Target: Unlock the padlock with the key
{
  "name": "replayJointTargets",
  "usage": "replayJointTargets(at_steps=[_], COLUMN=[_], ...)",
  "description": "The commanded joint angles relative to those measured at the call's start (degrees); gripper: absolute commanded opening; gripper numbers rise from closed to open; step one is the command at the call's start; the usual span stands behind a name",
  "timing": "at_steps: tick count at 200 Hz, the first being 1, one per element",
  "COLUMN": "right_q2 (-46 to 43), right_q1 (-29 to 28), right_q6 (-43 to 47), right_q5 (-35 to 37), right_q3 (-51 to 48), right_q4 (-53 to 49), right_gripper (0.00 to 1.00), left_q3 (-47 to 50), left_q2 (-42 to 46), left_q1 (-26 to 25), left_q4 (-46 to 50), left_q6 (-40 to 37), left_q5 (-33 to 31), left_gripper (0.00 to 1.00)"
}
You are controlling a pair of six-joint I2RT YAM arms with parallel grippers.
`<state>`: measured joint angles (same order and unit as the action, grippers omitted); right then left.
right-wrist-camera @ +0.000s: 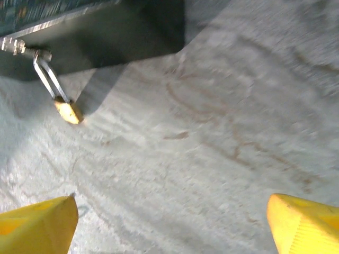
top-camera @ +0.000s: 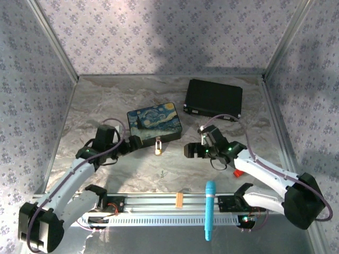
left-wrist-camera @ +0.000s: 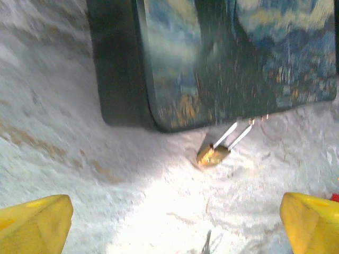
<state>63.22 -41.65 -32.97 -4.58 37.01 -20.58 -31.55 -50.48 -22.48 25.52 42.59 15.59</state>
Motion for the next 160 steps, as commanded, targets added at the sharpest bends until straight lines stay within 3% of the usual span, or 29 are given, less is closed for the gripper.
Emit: replayJointTargets(at_steps=[1,36,57,95,160], right_q2=[2.13,9.26,14.46,20.81,30.57], right_q1=[-6.15,-16.12,-21.61,-24.63,-29.51], right_q6=[-6.22,-10.71,-12.62,-14.87,-14.14], right_q5=[4.55,2.41,5.69,6.75,9.65], right_q3=[1.73,2.16,5.34,7.88,16.69], right_q4=[-0.78,8.77,9.67,12.57,4.83], right_gripper=[0.86,0.77,0.76,0.67,0.49], left_q3=[1.42,2.21,4.81,5.97,6.14], left_q2=[0.21,-2.00,-2.06,-1.95,-0.63], left_q1=[-3.58,-7.77,-8.70,-9.11,-9.24], left_q4=[-1.58,-3.75,-9.19,-8.12,-5.72], left_q6=[4.43,7.94,11.77,11.96,11.29], left_q5=[2.04,1.19,3.65,2.52,0.62], left_gripper=[1.00,1.00,1.00,1.00,1.00])
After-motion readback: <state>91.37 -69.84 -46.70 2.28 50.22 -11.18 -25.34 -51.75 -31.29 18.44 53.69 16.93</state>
